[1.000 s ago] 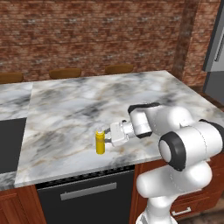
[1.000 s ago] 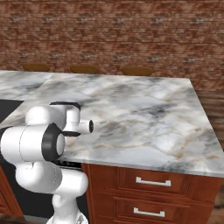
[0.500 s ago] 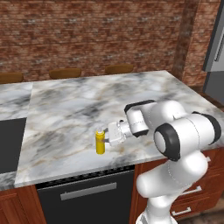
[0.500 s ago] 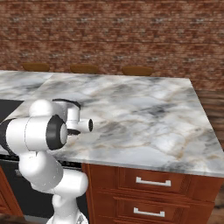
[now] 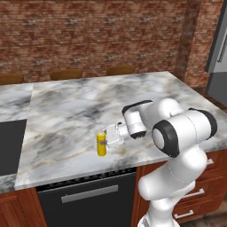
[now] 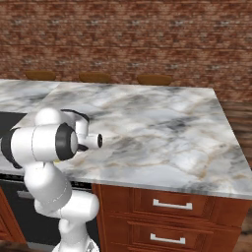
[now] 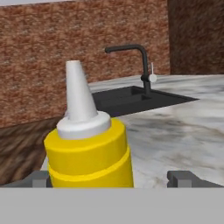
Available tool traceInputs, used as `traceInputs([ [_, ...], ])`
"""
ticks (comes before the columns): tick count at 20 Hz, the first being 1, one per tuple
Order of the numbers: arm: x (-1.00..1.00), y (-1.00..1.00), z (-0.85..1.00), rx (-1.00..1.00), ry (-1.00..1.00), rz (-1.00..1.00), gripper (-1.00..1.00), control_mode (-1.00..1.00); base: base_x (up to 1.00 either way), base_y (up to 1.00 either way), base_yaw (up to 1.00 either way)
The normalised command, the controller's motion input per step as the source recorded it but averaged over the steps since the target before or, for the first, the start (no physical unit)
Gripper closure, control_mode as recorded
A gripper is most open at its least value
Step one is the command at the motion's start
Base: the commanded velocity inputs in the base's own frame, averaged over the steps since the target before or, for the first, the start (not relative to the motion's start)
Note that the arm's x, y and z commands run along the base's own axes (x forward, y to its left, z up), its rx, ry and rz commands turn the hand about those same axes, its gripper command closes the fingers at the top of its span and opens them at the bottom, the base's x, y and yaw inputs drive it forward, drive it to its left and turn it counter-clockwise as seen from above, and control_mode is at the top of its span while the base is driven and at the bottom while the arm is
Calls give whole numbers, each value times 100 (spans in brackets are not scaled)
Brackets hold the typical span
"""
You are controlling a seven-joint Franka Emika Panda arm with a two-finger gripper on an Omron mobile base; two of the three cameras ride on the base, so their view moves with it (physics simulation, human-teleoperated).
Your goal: Place the ketchup and mustard from the counter to the top shelf of the fridge. If the existing items in the fridge are on the top shelf, move them to other shelves.
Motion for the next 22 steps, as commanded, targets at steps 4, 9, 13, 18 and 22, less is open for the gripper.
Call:
traceInputs([
  [4, 4, 18, -7, 0, 0, 0, 100, -100, 0, 0, 0],
  [9, 0, 1, 0, 0, 0, 0, 100, -100, 0, 0, 0],
  [13, -13, 0, 19, 0, 0, 0, 100, -100, 0, 0, 0],
  [18, -62, -8, 89, 0, -4, 0, 100, -100, 0, 0, 0],
  [22, -93, -16, 100, 0, -10, -3, 100, -100, 0, 0, 0],
])
